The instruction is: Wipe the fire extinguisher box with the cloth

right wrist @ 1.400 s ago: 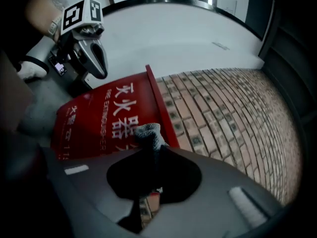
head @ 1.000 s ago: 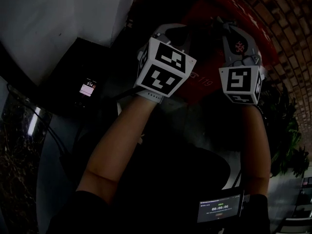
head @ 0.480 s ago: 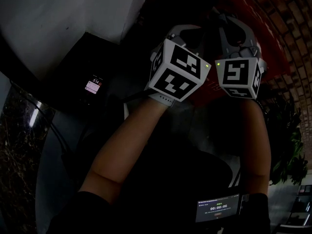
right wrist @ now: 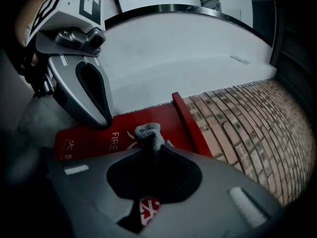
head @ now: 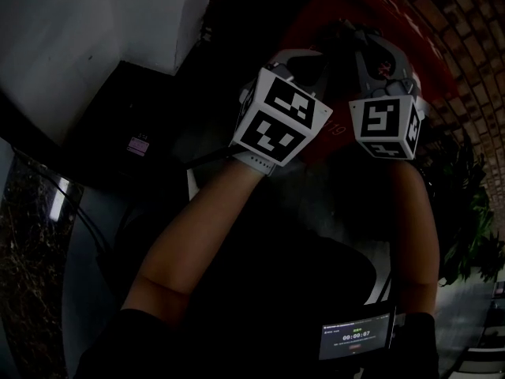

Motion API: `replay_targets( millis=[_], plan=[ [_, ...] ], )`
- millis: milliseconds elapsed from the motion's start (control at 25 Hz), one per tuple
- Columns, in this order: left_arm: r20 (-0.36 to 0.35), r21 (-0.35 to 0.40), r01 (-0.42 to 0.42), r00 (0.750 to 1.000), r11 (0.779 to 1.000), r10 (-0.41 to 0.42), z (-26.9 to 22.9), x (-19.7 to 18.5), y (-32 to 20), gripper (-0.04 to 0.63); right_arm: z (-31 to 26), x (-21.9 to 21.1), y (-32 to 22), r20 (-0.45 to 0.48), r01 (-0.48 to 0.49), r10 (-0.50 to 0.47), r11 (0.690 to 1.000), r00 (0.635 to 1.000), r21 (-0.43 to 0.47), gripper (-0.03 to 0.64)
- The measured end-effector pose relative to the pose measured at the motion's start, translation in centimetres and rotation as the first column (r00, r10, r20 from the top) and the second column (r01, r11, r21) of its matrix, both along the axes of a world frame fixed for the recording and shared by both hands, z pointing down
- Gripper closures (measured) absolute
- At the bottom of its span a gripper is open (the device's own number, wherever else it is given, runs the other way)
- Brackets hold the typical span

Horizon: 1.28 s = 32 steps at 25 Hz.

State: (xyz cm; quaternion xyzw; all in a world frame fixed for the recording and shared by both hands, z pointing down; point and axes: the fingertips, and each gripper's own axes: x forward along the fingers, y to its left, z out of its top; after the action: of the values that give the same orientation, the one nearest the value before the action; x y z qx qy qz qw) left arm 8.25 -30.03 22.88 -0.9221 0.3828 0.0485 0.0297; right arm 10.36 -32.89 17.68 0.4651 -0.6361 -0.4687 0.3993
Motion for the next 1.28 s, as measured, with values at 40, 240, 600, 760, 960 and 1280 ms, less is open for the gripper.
replay_targets(
  millis=[40, 240, 600, 760, 960, 1280],
  plan=[
    [0.006, 0.000, -0.010, 1.000, 1.000, 0.010, 0.1, 0.5, 0.2, 0.592, 0.0, 0.9, 0.2, 0.004, -0.014, 0.014, 1.000, 1.000, -0.001, 0.588],
    [0.030, 0.012, -0.055, 0.998, 0.998, 0.055, 0.1, 3.2, 1.5, 0.592, 0.0, 5.7, 0.9, 0.008, -0.090, 0.090, 0.996, 0.996, -0.008, 0.588],
    [0.067, 0.021, -0.114, 0.991, 0.993, 0.112, 0.5, 6.0, 3.4, 0.592, -0.3, 14.1, 2.4, 0.019, -0.226, 0.226, 0.974, 0.974, -0.018, 0.588],
    [0.079, 0.014, -0.106, 0.991, 0.994, 0.105, 1.1, 6.0, 3.3, 0.592, -0.2, 17.5, 3.0, 0.018, -0.280, 0.280, 0.960, 0.960, -0.031, 0.588],
    [0.089, 0.008, -0.101, 0.991, 0.995, 0.100, 1.4, 6.0, 3.2, 0.592, 0.1, 21.1, 3.7, 0.011, -0.345, 0.346, 0.938, 0.938, -0.044, 0.588],
    [0.073, 0.009, -0.078, 0.994, 0.997, 0.077, 0.9, 4.8, 2.9, 0.592, -0.8, 20.6, 5.2, -0.011, -0.352, 0.352, 0.936, 0.936, -0.021, 0.588]
  ],
)
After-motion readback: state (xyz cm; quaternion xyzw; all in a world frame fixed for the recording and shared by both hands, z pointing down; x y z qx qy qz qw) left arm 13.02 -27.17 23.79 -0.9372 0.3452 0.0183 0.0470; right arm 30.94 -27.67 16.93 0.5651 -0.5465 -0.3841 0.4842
